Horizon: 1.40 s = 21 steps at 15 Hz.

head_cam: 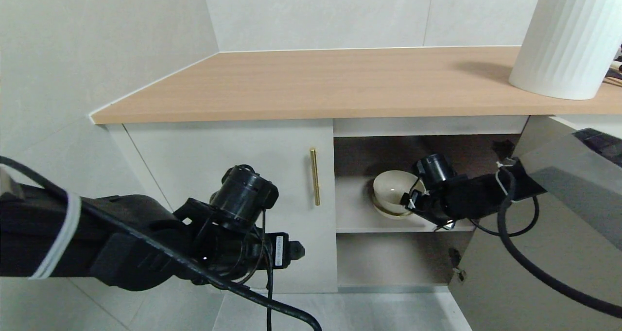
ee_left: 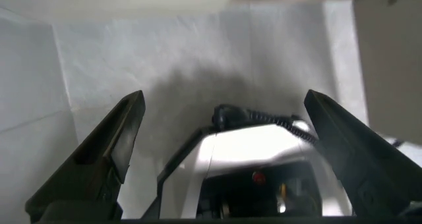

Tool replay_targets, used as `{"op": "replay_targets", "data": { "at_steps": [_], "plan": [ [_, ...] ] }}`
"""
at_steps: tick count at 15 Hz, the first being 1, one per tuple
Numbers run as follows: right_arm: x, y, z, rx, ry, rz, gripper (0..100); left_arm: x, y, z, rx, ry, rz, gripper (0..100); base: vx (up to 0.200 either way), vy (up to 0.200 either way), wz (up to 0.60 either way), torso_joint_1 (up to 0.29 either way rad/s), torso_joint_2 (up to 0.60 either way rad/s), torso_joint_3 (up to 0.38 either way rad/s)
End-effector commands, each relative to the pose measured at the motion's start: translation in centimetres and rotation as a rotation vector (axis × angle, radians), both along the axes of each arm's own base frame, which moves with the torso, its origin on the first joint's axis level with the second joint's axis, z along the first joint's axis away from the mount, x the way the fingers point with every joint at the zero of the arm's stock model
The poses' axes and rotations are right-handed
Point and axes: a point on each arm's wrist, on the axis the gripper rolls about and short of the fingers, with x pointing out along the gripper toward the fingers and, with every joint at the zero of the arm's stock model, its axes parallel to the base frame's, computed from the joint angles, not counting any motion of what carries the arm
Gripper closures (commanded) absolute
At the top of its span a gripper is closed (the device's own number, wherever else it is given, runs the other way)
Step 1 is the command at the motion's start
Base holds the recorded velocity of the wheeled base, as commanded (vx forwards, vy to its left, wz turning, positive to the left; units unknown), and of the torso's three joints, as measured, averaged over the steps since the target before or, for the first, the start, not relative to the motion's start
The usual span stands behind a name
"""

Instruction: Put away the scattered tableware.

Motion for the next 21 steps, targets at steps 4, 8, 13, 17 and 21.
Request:
{"op": "replay_targets", "data": {
  "at_steps": [4,8,13,17,21],
  "plan": [
    [-12.7,-1.7,6.7,-0.108,0.006,0.339,0,-5.5,5.3,8.4,-0.106,-0.158,0.055,0,0.000,0.000,0.00,0.000,0.00,0.000],
    [-17.5,-3.9,9.8,-0.116,-0.013,0.368,0,-8.4,7.1,9.1,-0.128,-0.192,0.058,0,0.000,0.000,0.00,0.000,0.00,0.000],
    [-21.4,-3.9,11.6,-0.095,-0.013,0.475,0,-7.5,6.8,7.7,-0.093,-0.140,0.065,0,0.000,0.000,0.00,0.000,0.00,0.000],
    [-21.7,-4.0,11.3,-0.116,-0.004,0.495,0,-5.6,5.5,5.5,-0.037,-0.052,0.069,0,-0.200,0.000,0.00,0.004,0.00,0.004],
    [-21.2,-3.7,10.2,-0.133,0.041,0.499,0,-5.9,5.4,5.5,-0.038,-0.055,0.055,0,-0.200,0.000,0.00,-0.005,0.00,0.006]
  ]
}}
